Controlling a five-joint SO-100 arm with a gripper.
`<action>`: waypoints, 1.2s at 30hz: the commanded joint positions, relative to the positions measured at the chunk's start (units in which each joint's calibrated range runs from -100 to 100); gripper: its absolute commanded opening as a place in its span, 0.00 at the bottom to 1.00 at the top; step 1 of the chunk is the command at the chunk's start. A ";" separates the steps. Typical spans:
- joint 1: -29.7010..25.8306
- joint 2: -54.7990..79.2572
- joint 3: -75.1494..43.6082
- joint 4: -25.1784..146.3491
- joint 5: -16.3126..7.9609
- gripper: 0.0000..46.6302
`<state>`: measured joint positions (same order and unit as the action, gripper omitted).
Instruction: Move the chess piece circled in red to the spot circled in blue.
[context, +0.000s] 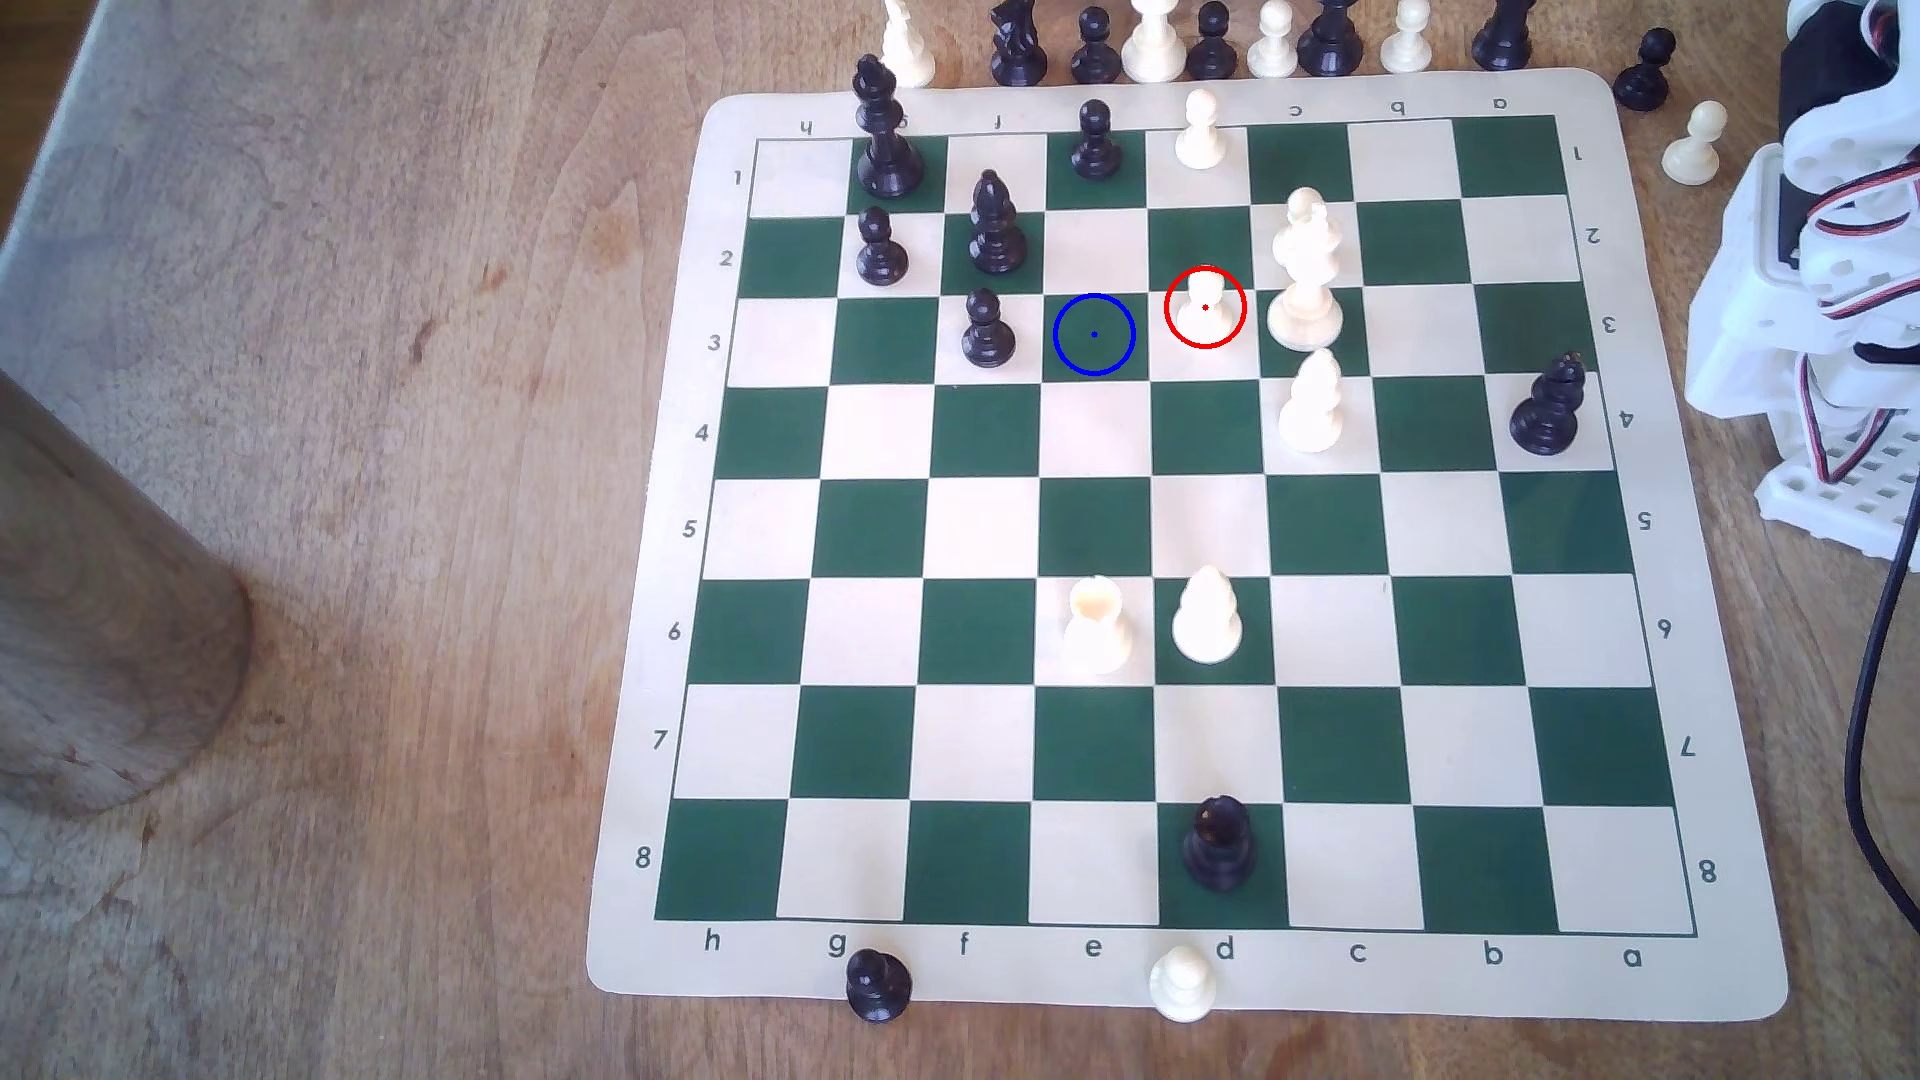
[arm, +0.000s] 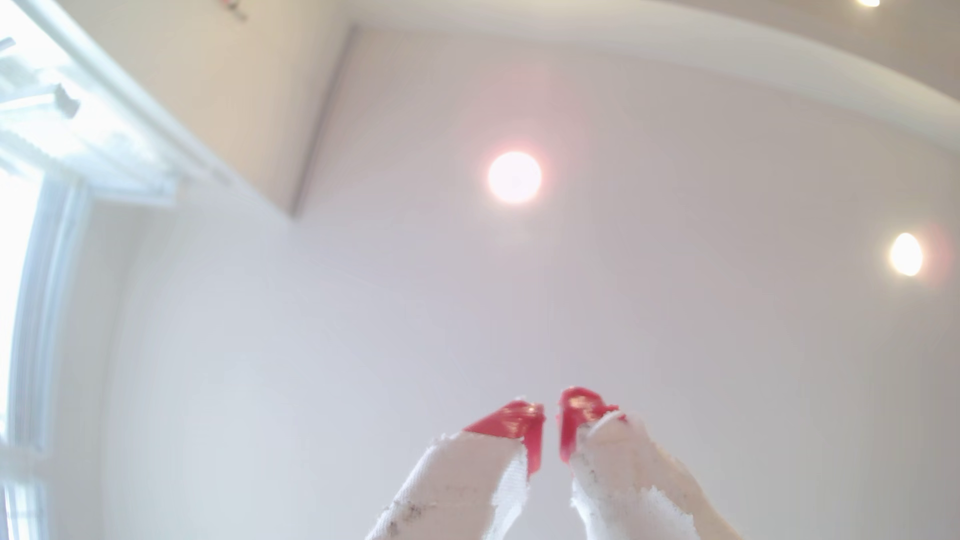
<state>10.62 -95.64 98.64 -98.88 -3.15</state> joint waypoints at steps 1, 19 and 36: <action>-0.49 -0.20 1.26 -0.79 0.15 0.03; -8.94 -0.11 -22.31 78.49 -0.15 0.03; -4.71 -0.11 -47.51 151.46 -0.39 0.20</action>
<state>4.79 -95.48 57.61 41.04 -3.44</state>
